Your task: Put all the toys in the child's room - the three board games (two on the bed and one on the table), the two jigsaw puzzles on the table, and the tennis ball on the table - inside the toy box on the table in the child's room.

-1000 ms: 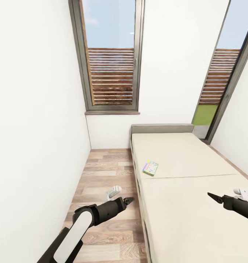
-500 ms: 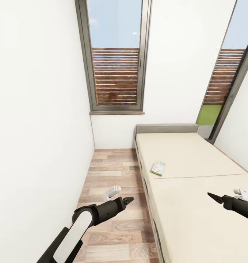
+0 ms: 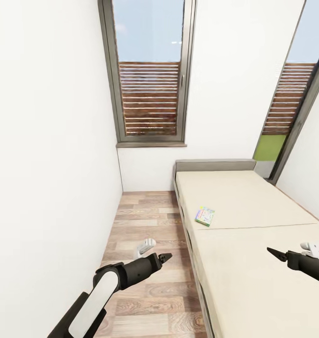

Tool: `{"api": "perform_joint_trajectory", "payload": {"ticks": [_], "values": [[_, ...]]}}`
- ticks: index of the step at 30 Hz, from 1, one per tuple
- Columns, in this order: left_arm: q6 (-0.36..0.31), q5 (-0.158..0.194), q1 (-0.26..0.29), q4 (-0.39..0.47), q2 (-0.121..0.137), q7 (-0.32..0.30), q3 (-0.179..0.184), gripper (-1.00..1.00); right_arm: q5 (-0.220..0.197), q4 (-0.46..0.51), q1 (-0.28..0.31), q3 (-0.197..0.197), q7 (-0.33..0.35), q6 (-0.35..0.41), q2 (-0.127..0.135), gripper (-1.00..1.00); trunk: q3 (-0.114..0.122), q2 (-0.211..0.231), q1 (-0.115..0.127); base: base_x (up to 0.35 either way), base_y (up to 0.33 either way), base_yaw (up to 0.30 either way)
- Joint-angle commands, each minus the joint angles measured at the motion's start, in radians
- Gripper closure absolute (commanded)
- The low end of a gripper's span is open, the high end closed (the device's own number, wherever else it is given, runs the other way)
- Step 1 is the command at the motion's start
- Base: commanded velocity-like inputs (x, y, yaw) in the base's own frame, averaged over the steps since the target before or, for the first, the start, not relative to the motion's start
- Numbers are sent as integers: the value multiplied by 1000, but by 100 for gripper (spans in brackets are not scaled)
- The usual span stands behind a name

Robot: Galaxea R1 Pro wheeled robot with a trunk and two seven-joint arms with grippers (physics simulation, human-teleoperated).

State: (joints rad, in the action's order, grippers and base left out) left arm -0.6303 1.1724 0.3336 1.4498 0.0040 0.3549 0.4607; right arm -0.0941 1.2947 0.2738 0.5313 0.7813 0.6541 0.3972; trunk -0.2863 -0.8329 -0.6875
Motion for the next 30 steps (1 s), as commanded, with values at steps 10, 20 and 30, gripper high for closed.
{"api": "perform_joint_trajectory", "payload": {"ticks": [10,20,30], "values": [[0,10,1,-2,0,9,1,-100,-9,1,1,1,0,9,0,-100,-1,-1,0,0,26,0],[0,9,1,-4,0,9,1,-100,-9,1,1,1,0,8,0,-100,-1,-1,0,0,194,0],[0,5,1,-4,-1,9,4,-100,-9,1,1,1,-1,7,0,-100,-1,-1,0,0,101,0]]}}
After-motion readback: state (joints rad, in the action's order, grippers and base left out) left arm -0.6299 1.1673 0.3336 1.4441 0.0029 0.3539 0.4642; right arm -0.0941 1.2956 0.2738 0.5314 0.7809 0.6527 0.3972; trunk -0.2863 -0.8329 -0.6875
